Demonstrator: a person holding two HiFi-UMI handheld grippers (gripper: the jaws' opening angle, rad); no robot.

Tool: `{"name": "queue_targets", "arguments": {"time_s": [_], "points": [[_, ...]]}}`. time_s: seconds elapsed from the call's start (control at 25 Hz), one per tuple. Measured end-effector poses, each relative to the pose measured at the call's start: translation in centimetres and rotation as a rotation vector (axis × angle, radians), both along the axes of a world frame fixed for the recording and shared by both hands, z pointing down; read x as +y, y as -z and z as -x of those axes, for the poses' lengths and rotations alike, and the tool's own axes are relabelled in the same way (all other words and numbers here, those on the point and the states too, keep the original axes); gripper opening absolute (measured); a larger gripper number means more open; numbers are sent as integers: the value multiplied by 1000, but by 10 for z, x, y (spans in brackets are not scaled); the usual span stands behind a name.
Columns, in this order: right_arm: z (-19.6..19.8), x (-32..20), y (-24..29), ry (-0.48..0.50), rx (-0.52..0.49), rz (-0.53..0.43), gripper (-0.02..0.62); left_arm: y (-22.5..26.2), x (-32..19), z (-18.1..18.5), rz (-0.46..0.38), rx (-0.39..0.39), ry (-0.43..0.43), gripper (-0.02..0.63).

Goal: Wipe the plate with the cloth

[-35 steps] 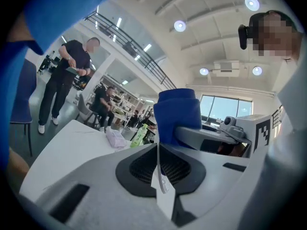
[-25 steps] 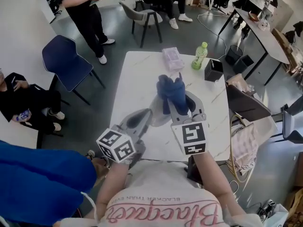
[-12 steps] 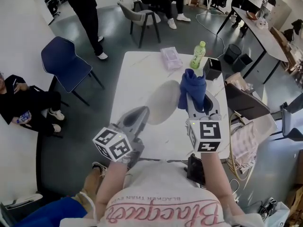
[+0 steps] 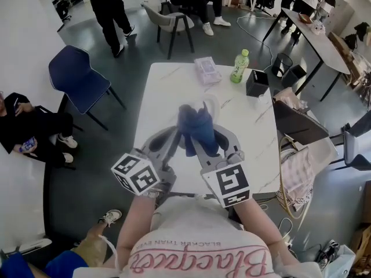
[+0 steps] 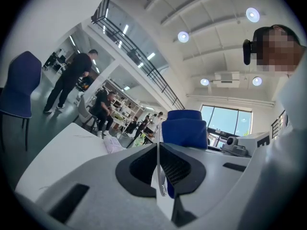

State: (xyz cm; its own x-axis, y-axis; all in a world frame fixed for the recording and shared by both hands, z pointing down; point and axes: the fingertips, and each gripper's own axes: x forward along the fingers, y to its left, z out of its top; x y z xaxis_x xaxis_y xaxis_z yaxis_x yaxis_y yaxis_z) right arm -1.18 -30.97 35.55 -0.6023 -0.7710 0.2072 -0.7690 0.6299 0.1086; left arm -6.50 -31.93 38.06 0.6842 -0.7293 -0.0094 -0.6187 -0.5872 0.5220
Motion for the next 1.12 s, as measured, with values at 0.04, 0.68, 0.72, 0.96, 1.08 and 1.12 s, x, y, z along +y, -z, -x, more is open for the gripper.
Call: {"name": "queue_targets", "arguments": {"time_s": [0.04,0.68,0.72,0.96,1.08,1.12], "points": [[7,1,-3,12,18,4,115,1,0,-1,-1,2,-3,16],[-25,-10,-37,0,221,69,115,11,13,5,-44,26,-30,17],[-32,-13,-36,-21,220,68,115,12,14,5,-55,18,-35,17],[-71,-35,-29,-142,214,66,115,19,15,7,-139,-50,-48,17],[-89,-37,-24,-189,207,62,115,22,17,8,-215,-139,-36,17],[-93,-36,-21,-197,200,56,115,24,18,8,-250,-178,-31,17]]}}
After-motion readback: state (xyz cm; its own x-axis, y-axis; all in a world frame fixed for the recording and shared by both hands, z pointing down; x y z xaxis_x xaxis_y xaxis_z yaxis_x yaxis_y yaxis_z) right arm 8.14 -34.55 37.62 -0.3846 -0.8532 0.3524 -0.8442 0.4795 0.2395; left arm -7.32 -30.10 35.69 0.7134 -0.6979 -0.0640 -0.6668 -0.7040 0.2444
